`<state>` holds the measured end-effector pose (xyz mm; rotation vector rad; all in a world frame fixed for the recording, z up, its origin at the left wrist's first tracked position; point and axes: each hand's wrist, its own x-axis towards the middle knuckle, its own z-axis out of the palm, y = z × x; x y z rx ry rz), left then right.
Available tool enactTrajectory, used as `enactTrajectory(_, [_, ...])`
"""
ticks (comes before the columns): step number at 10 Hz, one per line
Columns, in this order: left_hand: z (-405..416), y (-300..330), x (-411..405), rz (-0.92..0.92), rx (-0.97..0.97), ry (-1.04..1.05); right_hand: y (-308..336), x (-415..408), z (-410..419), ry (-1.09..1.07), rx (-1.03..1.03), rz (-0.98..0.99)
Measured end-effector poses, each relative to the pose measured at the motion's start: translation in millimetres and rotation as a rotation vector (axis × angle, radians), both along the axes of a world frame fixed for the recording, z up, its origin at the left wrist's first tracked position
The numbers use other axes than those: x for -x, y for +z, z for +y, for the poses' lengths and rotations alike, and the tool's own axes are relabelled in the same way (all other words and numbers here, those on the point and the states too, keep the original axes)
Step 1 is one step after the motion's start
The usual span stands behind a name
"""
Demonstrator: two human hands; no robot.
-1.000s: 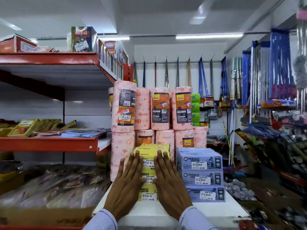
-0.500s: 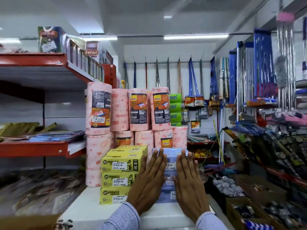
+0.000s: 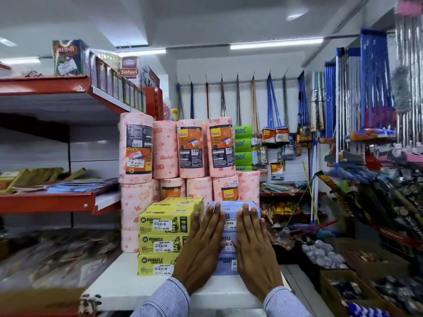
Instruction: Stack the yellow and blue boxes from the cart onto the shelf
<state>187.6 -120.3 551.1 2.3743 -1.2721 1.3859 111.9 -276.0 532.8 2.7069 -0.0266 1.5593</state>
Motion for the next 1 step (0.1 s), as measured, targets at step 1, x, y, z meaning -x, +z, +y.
enactTrajectory(1, [7.1,5.8,13.4,0.048,0.091,-0.037,12.5,20.7,9.0,0.056,-0.074,-0.052])
